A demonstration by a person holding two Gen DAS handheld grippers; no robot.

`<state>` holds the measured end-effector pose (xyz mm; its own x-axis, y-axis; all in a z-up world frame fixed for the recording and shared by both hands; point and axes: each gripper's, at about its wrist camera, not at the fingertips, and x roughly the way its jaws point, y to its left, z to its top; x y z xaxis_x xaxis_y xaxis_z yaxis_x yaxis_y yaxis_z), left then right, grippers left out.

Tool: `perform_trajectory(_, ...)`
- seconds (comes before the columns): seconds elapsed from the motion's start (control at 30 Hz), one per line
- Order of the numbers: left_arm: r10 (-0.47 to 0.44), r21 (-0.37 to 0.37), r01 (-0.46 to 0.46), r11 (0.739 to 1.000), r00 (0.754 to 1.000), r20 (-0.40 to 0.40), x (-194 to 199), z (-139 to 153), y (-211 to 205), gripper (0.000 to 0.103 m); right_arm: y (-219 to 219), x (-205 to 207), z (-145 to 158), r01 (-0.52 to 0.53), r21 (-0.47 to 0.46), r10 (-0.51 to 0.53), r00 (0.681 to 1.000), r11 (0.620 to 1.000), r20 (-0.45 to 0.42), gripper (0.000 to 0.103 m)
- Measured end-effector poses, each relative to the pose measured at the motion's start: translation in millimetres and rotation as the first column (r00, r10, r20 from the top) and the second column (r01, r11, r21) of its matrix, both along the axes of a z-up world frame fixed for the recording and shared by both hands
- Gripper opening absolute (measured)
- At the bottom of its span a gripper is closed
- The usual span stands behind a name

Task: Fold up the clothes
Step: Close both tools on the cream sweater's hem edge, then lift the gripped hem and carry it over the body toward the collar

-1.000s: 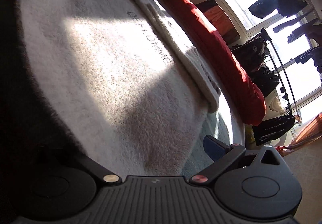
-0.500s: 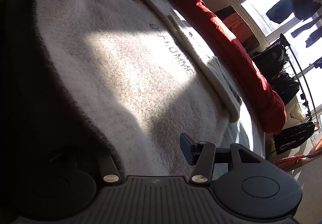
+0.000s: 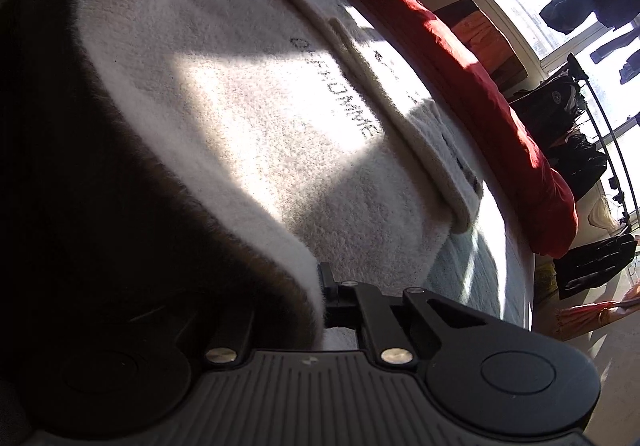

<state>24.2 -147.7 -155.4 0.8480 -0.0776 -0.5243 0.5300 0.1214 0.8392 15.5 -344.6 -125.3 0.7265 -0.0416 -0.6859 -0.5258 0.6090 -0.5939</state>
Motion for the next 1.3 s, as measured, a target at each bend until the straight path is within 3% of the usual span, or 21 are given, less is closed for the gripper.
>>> perform_trajectory(0.37, 0.066, -0.077, -0.063, 0.995, 0.997, 0.044, 34, 37, -6, 0.009, -3, 32, 36, -0.02, -0.03, 0.022, 0.996, 0.999, 0.086, 0.009)
perform_trajectory(0.63, 0.143, -0.129, -0.136, 0.982, 0.989, 0.046, 82, 60, -13, 0.009, -13, 69, 53, 0.004, -0.027, 0.0, 0.99, 1.0, 0.144, 0.009)
perform_trajectory(0.97, 0.217, -0.178, -0.205, 0.963, 0.975, 0.052, 160, 71, -18, 0.009, -21, 146, 66, 0.011, -0.064, 0.003, 0.977, 0.998, 0.213, 0.009)
perform_trajectory(1.3, 0.278, -0.23, -0.262, 0.937, 0.96, 0.036, 245, 68, -24, 0.009, -32, 241, 58, 0.028, -0.076, -0.008, 0.967, 0.997, 0.253, 0.009)
